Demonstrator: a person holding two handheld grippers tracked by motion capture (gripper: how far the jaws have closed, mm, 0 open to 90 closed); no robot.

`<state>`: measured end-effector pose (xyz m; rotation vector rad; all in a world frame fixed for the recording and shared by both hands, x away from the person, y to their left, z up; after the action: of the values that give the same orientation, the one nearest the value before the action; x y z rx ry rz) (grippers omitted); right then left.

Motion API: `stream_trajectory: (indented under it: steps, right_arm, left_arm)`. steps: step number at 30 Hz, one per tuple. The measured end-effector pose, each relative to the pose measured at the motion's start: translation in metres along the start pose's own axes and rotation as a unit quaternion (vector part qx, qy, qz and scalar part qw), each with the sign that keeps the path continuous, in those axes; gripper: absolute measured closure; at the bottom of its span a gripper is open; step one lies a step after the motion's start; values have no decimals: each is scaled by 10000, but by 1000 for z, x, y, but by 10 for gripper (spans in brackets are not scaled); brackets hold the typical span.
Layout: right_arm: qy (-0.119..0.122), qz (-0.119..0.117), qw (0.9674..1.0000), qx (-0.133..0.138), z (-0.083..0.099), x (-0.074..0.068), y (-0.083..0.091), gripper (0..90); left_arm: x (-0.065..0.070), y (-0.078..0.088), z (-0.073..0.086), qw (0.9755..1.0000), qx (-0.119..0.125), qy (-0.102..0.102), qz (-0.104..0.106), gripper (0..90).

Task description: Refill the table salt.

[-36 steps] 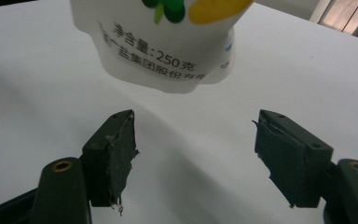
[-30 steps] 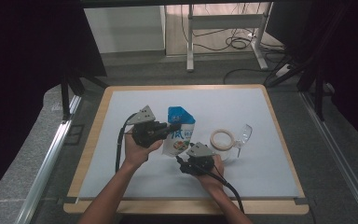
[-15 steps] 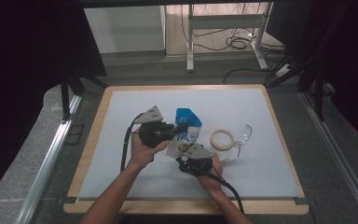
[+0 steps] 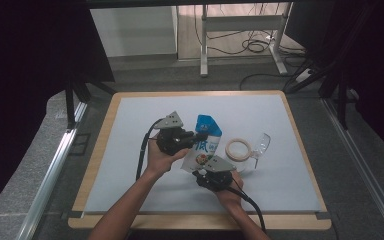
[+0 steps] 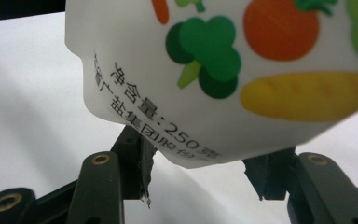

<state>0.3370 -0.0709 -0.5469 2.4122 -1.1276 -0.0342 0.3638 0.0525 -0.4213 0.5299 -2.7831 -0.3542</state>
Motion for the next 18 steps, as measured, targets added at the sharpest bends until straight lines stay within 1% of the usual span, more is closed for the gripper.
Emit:
stream_trajectory:
  steps: [5, 9, 15, 18]
  right_arm:
    - [-117, -54, 9999, -51, 3, 2, 4, 494]
    - [-217, -98, 9997, -19, 4, 4, 8, 499]
    - [-308, -143, 9994, -31, 6, 5, 12, 501]
    - [-324, -151, 9994, 5, 7, 6, 13, 502]
  left_arm:
    - [-1, -7, -2, 10000, -78, -16, 41, 899]
    - [-1, -11, -5, 9999, -117, -35, 76, 898]
    - [-1, -17, -6, 9998, -159, -19, 108, 898]
    - [-2, -19, -6, 9997, -192, -26, 127, 898]
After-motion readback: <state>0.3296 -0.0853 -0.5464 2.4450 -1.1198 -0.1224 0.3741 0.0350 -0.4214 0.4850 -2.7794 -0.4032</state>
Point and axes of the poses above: each handheld gripper's, and its own axes: y roughly backward along the jaws, z roughly out of its underside, x roughly to its right, the point moved 4 cm from there along -y, roughly forward along the jaws, and after that the axes turned 7 degrees about z, right-handed, at the moved point
